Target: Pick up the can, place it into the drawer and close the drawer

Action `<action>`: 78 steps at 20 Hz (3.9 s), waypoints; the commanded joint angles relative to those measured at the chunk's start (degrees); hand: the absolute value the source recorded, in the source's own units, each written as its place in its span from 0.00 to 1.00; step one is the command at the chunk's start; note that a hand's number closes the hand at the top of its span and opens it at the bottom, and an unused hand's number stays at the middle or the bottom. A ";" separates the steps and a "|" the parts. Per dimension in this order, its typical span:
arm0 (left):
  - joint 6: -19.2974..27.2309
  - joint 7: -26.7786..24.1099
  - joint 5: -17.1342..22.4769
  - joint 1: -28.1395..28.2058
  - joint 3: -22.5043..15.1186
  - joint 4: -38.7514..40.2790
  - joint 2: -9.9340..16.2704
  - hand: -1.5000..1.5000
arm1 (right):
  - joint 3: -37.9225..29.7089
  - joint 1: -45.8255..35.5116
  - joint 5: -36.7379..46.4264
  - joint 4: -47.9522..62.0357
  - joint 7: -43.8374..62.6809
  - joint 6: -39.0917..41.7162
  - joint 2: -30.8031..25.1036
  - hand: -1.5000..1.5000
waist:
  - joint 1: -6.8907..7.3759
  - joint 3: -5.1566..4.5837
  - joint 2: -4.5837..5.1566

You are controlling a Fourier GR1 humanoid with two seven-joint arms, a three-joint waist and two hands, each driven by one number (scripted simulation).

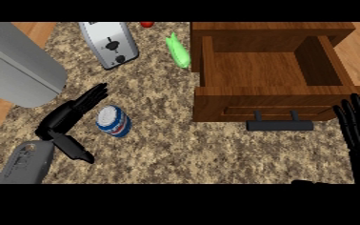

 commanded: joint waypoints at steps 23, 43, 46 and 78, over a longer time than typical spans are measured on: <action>5.53 -17.13 -6.57 -13.80 -3.70 30.35 -1.38 0.00 | 0.99 0.84 1.20 -2.66 0.50 0.72 1.64 0.00 | -0.56 -0.04 0.19; 8.45 -21.15 -8.93 -14.88 -6.58 34.13 -5.68 0.00 | -1.23 1.99 -2.13 -5.58 2.73 1.45 1.69 0.00 | -0.29 -0.01 0.07; 4.84 -20.65 -7.57 -16.29 -5.74 35.35 -4.77 0.00 | -0.79 -1.56 -2.02 -6.01 6.65 0.05 1.06 0.00 | -0.13 -0.04 0.15; 40.05 19.45 9.62 -4.90 1.28 -17.32 -17.98 1.00 | -2.56 7.15 -3.57 -9.35 1.81 0.88 2.87 0.00 | 1.08 0.12 -0.54</action>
